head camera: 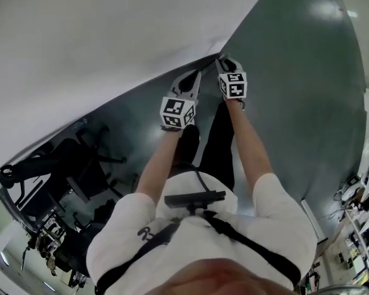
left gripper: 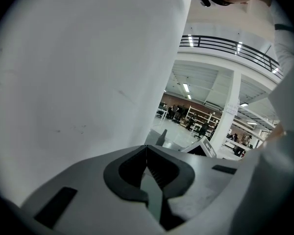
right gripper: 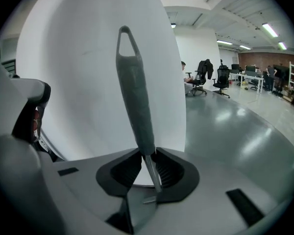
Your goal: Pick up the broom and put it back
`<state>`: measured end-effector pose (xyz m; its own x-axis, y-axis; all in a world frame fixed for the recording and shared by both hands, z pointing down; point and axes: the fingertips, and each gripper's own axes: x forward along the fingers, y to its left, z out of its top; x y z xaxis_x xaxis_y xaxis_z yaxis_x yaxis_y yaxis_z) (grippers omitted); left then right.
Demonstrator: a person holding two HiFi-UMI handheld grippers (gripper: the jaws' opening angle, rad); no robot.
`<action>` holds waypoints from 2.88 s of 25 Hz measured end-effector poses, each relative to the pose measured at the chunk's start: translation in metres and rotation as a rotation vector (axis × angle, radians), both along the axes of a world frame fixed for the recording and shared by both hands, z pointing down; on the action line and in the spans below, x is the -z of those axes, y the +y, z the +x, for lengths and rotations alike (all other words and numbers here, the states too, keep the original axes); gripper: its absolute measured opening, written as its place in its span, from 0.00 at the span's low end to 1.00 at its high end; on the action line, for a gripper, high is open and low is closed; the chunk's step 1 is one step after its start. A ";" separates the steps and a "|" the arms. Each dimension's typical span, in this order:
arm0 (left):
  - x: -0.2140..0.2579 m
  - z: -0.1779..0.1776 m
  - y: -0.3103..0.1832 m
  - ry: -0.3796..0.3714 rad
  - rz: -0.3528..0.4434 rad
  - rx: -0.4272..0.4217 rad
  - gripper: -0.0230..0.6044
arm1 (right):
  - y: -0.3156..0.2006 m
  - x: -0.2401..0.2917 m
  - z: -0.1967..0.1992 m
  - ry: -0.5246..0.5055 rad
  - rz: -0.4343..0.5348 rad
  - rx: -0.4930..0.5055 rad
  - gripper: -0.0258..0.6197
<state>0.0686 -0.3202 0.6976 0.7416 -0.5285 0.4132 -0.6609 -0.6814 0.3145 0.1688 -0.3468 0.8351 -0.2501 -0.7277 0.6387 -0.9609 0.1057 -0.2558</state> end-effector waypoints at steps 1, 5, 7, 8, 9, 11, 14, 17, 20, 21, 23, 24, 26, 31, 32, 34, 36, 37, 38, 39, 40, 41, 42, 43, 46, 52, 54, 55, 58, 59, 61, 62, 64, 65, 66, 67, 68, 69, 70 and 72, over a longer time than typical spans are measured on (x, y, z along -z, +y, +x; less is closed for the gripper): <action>0.003 -0.007 0.004 0.003 -0.003 0.006 0.06 | 0.006 0.007 -0.004 0.007 -0.003 -0.013 0.18; 0.023 -0.032 0.018 0.022 -0.001 0.032 0.06 | 0.025 0.045 -0.008 0.054 0.011 -0.060 0.18; 0.036 -0.047 0.022 0.033 0.013 0.050 0.06 | 0.031 0.068 -0.011 0.069 0.034 -0.087 0.18; 0.043 -0.053 0.022 0.035 0.022 0.061 0.06 | 0.032 0.081 -0.014 0.075 0.050 -0.095 0.18; 0.050 -0.059 0.021 0.029 0.032 0.075 0.06 | 0.032 0.095 -0.016 0.081 0.069 -0.096 0.18; 0.067 -0.068 0.016 -0.011 0.060 0.106 0.06 | 0.028 0.129 -0.021 0.089 0.119 -0.095 0.18; 0.102 -0.081 0.013 -0.058 0.117 0.140 0.06 | 0.026 0.189 -0.035 0.075 0.214 -0.102 0.18; 0.145 -0.099 0.014 -0.042 0.177 0.161 0.06 | 0.031 0.252 -0.054 0.057 0.324 -0.114 0.18; 0.184 -0.123 0.011 -0.011 0.231 0.197 0.06 | 0.034 0.314 -0.078 0.048 0.443 -0.099 0.18; 0.197 -0.134 0.010 0.003 0.249 0.211 0.06 | 0.034 0.332 -0.089 0.047 0.484 -0.089 0.18; 0.220 -0.158 0.008 0.027 0.283 0.240 0.06 | 0.036 0.365 -0.113 0.043 0.557 -0.075 0.17; 0.230 -0.169 0.009 0.036 0.300 0.251 0.06 | 0.039 0.378 -0.124 0.037 0.588 -0.071 0.17; 0.252 -0.183 0.011 0.051 0.335 0.269 0.06 | 0.043 0.401 -0.141 0.020 0.639 -0.059 0.17; 0.306 -0.210 0.014 0.084 0.422 0.327 0.06 | 0.049 0.448 -0.178 -0.025 0.722 0.015 0.16; 0.315 -0.217 0.015 0.088 0.438 0.341 0.06 | 0.051 0.455 -0.187 -0.032 0.736 0.030 0.16; 0.333 -0.234 0.018 0.088 0.470 0.374 0.06 | 0.054 0.469 -0.206 -0.042 0.763 0.064 0.16; 0.348 -0.251 0.021 0.078 0.499 0.413 0.06 | 0.056 0.481 -0.223 -0.046 0.788 0.101 0.16; 0.354 -0.258 0.023 0.073 0.510 0.431 0.06 | 0.056 0.487 -0.231 -0.046 0.797 0.119 0.16; 0.360 -0.265 0.024 0.070 0.518 0.448 0.06 | 0.056 0.493 -0.238 -0.045 0.803 0.135 0.16; 0.364 -0.271 0.025 0.068 0.523 0.464 0.06 | 0.056 0.497 -0.244 -0.043 0.807 0.148 0.16; 0.367 -0.277 0.025 0.068 0.527 0.478 0.06 | 0.055 0.500 -0.250 -0.041 0.809 0.160 0.16; 0.369 -0.282 0.027 0.076 0.530 0.491 0.06 | 0.055 0.502 -0.255 -0.037 0.809 0.170 0.16; 0.370 -0.288 0.029 0.095 0.536 0.504 0.06 | 0.053 0.503 -0.260 -0.030 0.808 0.178 0.16; 0.372 -0.295 0.031 0.120 0.547 0.514 0.06 | 0.052 0.502 -0.265 -0.021 0.803 0.183 0.16; 0.375 -0.310 0.037 0.151 0.573 0.533 0.06 | 0.044 0.491 -0.273 0.001 0.772 0.184 0.16; 0.343 -0.330 0.039 0.142 0.505 0.580 0.06 | 0.041 0.464 -0.272 0.028 0.717 0.161 0.16; 0.328 -0.331 0.038 0.137 0.474 0.582 0.06 | 0.041 0.451 -0.269 0.041 0.697 0.149 0.16; 0.322 -0.329 0.037 0.138 0.459 0.580 0.06 | 0.041 0.445 -0.267 0.049 0.685 0.143 0.16; 0.306 -0.320 0.035 0.135 0.421 0.557 0.06 | 0.041 0.425 -0.258 0.067 0.642 0.123 0.16; 0.301 -0.316 0.035 0.131 0.410 0.547 0.06 | 0.041 0.418 -0.254 0.073 0.628 0.114 0.16; 0.291 -0.309 0.034 0.120 0.388 0.530 0.06 | 0.042 0.406 -0.246 0.084 0.599 0.095 0.16; 0.285 -0.306 0.034 0.115 0.377 0.523 0.06 | 0.042 0.399 -0.240 0.089 0.585 0.083 0.16; 0.275 -0.298 0.033 0.107 0.355 0.509 0.06 | 0.041 0.385 -0.228 0.100 0.553 0.054 0.16; 0.270 -0.294 0.033 0.102 0.344 0.501 0.06 | 0.041 0.376 -0.222 0.105 0.535 0.040 0.16; 0.265 -0.291 0.033 0.097 0.334 0.494 0.06 | 0.042 0.367 -0.215 0.109 0.517 0.026 0.16; 0.259 -0.287 0.032 0.093 0.322 0.488 0.06 | 0.042 0.358 -0.210 0.114 0.499 0.015 0.16; 0.253 -0.285 0.032 0.088 0.311 0.482 0.06 | 0.042 0.348 -0.204 0.119 0.479 0.004 0.16; 0.246 -0.282 0.032 0.083 0.299 0.478 0.06 | 0.043 0.338 -0.200 0.125 0.458 -0.004 0.16; 0.240 -0.278 0.032 0.078 0.286 0.473 0.06 | 0.044 0.326 -0.195 0.132 0.436 -0.010 0.16; 0.227 -0.270 0.030 0.069 0.261 0.463 0.06 | 0.044 0.301 -0.186 0.147 0.389 -0.016 0.16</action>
